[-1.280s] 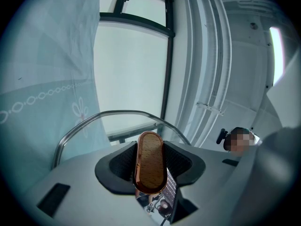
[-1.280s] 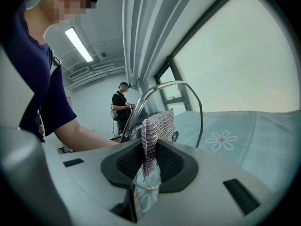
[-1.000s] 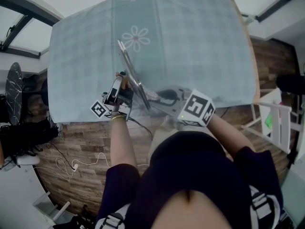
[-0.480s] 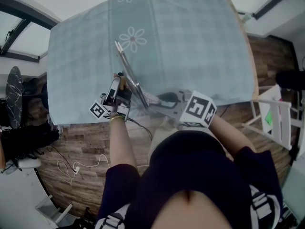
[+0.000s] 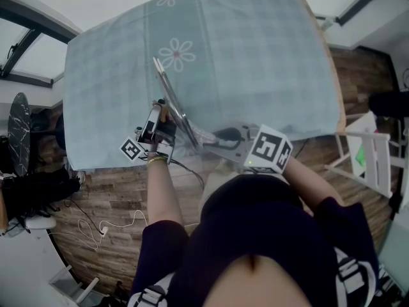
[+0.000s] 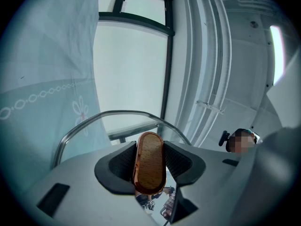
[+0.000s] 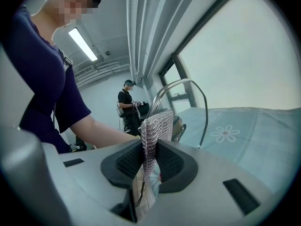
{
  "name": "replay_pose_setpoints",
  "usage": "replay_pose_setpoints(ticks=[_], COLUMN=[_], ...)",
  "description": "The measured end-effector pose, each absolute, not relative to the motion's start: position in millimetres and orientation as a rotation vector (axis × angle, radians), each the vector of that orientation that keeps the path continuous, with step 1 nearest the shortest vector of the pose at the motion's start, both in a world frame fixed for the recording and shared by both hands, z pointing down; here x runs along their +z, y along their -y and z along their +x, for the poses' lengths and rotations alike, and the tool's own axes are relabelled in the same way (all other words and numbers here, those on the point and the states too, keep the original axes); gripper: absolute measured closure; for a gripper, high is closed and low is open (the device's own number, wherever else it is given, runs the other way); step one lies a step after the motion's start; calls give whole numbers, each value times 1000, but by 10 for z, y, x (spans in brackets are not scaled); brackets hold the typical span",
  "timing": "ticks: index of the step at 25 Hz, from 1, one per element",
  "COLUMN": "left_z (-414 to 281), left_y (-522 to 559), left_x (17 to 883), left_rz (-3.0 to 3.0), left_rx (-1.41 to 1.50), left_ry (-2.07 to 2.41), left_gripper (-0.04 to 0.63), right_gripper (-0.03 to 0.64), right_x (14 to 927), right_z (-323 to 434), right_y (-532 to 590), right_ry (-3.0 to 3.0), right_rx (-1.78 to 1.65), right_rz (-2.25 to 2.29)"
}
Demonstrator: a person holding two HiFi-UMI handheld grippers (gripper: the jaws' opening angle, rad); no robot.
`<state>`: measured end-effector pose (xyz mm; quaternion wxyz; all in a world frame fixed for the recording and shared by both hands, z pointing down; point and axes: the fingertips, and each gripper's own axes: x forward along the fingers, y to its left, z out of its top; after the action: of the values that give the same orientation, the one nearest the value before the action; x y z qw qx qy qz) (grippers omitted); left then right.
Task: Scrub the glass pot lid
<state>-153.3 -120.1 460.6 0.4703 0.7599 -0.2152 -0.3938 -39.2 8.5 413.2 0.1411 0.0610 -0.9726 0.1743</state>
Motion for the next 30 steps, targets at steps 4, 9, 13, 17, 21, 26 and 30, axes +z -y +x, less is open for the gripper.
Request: replay_pose_setpoints(ticks=[4, 9, 13, 17, 21, 26, 30], left_z=[-1534, -1538, -1511, -1511, -1517, -1523, -1533], left_y=[1198, 1204, 1216, 1205, 1211, 1207, 1216], left_x=[4598, 4609, 4581, 4597, 4601, 4613, 4612], left_rz=[1864, 1866, 1870, 1877, 1871, 1860, 1864], left_rx=[-962, -950, -950, -941, -943, -956, -959], left_ry=[525, 523, 514, 510, 504, 497, 494], left_gripper=[425, 425, 425, 425, 425, 425, 425], right_gripper=[537, 537, 537, 537, 537, 537, 537], right_x=[4127, 4146, 4156, 4185, 4259, 4371, 4431], right_z=[-366, -321, -249, -184, -186, -219, -274], right_y=[-98, -74, 9, 184, 358, 539, 697], right_ry=[2803, 2797, 2794, 2781, 2753, 2726, 2711], right_rx=[496, 499, 500, 483, 449, 407, 356], right_rz=[191, 216, 257, 333, 382, 411, 422])
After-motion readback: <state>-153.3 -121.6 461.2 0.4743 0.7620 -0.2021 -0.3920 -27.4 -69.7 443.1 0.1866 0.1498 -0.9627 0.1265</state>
